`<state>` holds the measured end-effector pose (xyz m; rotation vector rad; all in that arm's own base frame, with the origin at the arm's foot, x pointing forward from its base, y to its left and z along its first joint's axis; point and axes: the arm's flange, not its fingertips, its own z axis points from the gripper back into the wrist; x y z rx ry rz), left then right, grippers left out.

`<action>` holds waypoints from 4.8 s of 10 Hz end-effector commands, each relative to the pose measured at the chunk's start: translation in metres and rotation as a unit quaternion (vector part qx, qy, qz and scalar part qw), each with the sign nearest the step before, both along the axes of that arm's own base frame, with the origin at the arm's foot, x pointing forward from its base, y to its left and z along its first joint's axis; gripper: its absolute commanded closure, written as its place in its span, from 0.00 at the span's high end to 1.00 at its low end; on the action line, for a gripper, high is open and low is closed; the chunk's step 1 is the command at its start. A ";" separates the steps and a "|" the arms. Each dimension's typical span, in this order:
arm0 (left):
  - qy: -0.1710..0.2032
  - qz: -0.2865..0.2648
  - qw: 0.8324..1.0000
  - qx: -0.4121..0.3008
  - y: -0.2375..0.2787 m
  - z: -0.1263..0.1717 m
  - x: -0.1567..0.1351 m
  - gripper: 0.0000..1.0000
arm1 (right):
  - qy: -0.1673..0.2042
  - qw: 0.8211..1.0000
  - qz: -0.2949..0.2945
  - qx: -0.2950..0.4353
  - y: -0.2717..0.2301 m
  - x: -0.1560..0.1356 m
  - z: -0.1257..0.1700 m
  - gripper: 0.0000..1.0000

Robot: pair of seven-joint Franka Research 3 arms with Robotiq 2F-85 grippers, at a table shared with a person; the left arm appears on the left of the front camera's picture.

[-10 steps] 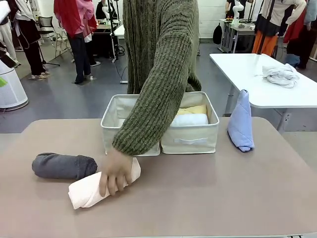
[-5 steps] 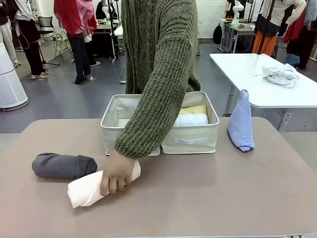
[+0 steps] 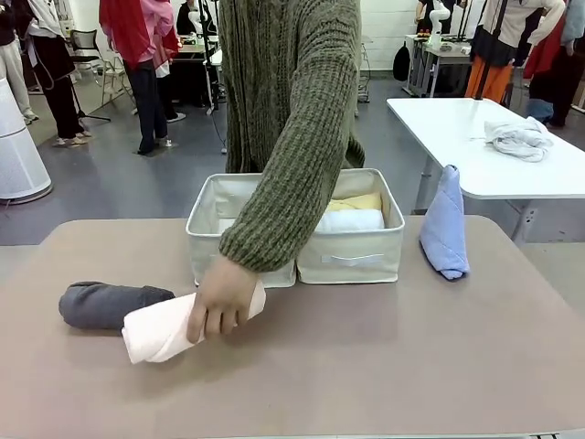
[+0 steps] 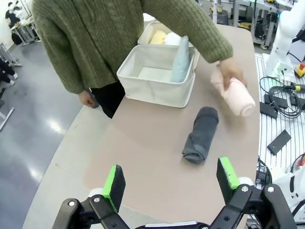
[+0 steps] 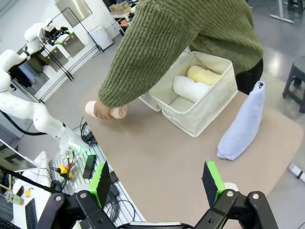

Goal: Sort the towels based on their folding style.
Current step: Pick up another triangle-folded towel from the table and place it in the left Fabric basket.

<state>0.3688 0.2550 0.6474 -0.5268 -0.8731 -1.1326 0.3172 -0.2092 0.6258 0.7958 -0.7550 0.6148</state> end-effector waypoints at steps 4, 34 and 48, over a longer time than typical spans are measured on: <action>-0.034 -0.036 0.998 -0.029 0.010 -0.006 0.009 1.00 | -0.007 1.000 0.005 0.006 0.001 0.000 0.000 1.00; -0.054 -0.065 0.996 -0.040 0.003 -0.012 0.008 1.00 | 0.191 0.922 -0.171 -0.290 0.156 0.252 -0.054 1.00; -0.054 -0.065 0.996 -0.040 0.003 -0.012 0.008 1.00 | 0.348 0.842 -0.202 -0.360 0.206 0.372 -0.164 1.00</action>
